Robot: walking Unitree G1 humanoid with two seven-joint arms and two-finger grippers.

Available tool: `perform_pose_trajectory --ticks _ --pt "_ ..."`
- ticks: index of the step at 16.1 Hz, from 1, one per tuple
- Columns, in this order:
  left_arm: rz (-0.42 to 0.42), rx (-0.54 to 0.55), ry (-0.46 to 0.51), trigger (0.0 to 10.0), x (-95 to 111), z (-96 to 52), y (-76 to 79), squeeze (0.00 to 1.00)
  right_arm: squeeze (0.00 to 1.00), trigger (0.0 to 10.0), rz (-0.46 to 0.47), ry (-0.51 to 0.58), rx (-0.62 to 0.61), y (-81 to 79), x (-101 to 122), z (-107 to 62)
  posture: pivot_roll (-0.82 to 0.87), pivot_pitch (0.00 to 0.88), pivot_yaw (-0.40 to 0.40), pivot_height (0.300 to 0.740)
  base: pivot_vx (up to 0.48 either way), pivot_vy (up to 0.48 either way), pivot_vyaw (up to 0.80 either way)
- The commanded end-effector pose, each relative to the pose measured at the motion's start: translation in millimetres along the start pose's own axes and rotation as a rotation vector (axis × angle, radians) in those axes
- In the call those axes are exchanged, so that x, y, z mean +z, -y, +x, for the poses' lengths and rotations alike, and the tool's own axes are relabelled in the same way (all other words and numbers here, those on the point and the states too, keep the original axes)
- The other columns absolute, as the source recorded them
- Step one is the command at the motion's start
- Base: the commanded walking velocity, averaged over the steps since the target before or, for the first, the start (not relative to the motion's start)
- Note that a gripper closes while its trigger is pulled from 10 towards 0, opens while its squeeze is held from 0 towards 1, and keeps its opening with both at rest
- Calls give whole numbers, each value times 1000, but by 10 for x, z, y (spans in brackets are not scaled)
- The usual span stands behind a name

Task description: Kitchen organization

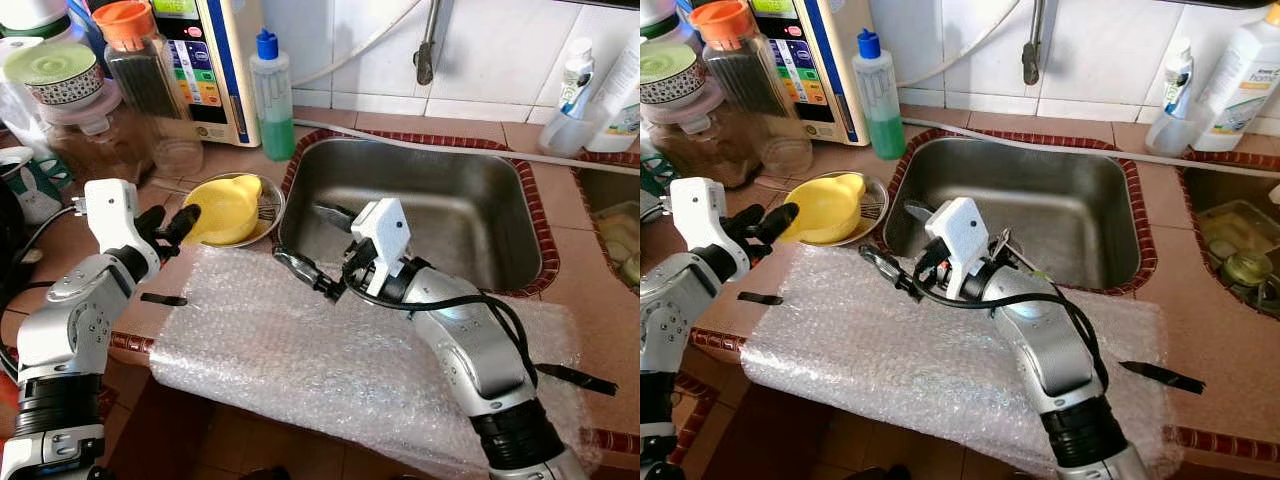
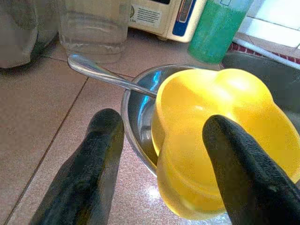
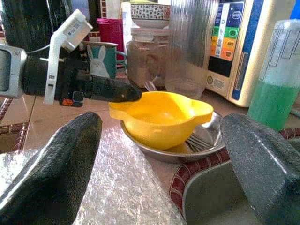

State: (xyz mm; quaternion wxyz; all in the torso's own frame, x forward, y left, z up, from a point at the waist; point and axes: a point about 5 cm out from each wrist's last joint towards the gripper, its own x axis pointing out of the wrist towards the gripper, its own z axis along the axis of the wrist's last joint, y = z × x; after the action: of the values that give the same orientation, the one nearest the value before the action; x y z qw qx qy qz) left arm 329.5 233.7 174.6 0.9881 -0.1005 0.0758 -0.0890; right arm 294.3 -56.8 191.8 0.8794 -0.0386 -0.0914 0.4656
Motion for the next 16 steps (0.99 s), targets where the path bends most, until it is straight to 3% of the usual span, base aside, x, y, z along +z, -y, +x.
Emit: perform_pose_trajectory --ticks 1,7,14,15,16 --pt "22 14 -1 10000 45 -10 -36 1000 0 10000 -4 9 6 -51 23 12 -158 134 77 740 0 0 0" --pt "36 59 43 10000 135 11 -104 1000 0 10000 -17 8 -11 -44 48 16 -180 128 68 740 0 0 0" --pt "77 48 -41 10000 -15 77 -101 1000 0 10000 -10 0 -65 -59 31 -33 -216 126 83 740 0 0 0" --pt "81 39 -49 10000 -32 100 -83 188 0 10000 -9 -3 -72 -64 26 -47 -232 129 86 740 0 0 0" --pt "78 42 -31 10000 -9 134 -64 0 0 10000 -12 -9 -81 -61 19 -71 -238 128 88 740 0 0 0"
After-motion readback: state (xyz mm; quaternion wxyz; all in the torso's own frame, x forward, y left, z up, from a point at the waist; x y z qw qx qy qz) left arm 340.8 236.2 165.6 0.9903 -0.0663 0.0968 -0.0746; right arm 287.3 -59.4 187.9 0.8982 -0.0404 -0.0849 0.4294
